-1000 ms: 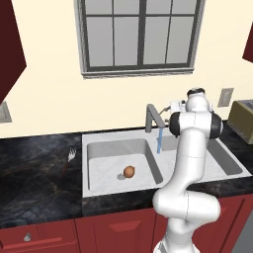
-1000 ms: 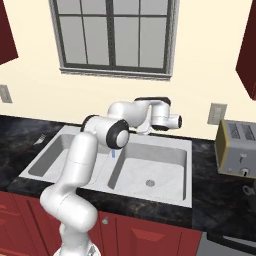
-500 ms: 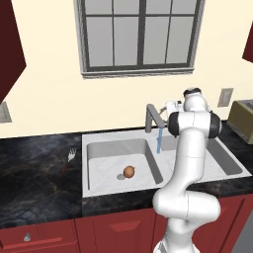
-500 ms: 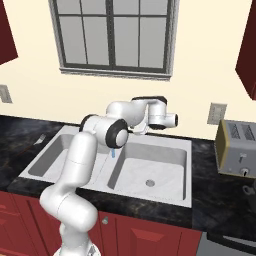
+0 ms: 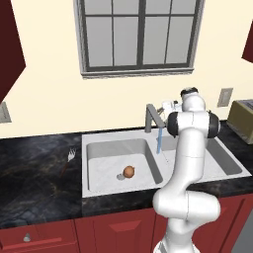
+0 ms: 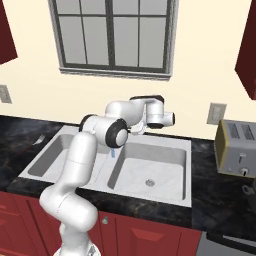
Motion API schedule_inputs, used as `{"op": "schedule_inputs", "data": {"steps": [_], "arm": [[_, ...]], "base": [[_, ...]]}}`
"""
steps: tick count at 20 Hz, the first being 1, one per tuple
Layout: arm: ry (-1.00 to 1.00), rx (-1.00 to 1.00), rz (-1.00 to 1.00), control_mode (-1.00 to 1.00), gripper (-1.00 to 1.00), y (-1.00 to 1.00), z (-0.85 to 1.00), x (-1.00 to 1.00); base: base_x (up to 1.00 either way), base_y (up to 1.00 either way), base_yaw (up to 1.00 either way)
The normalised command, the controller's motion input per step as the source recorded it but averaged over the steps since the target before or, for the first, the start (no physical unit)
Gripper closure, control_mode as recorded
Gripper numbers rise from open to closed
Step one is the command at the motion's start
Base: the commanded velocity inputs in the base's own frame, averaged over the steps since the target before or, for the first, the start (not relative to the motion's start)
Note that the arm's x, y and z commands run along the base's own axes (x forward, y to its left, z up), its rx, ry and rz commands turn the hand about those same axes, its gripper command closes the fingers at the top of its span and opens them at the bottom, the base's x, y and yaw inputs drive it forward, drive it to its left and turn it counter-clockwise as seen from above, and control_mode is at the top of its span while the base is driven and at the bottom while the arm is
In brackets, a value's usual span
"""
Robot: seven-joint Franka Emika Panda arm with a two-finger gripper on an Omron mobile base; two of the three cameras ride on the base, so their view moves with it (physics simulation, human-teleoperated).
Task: Turn on the sink faucet. Then move the onion from the counter to the sink. Turn off the sink. Move the vegetable from the sink to the pot next to the stove. Finally move the pot to the front left burner.
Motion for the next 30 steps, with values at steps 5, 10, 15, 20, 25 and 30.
{"op": "schedule_inputs", "data": {"steps": [5, 10, 15, 20, 25, 30], "arm": [[-0.01, 0.0, 0.07, -1.0, -1.0, 0.39, 0.0, 0.0], [-0.04, 0.0, 0.04, -1.0, -1.0, 0.62, 0.07, -0.06], [-0.01, -0.01, 0.01, -1.0, -1.0, 0.83, 0.2, -0.14], [0.0, -0.02, 0.0, -1.0, -1.0, 0.92, 0.25, -0.15], [0.0, -0.03, 0.0, -1.0, -1.0, 0.89, 0.19, -0.11], [-0.03, -0.01, 0.0, -1.0, -1.0, 0.26, 0.04, -0.01]], "base": [[0.0, 0.0, 0.0], [0.0, 0.0, 0.0], [0.0, 0.0, 0.0], [0.0, 0.0, 0.0], [0.0, 0.0, 0.0], [0.0, 0.0, 0.0]]}}
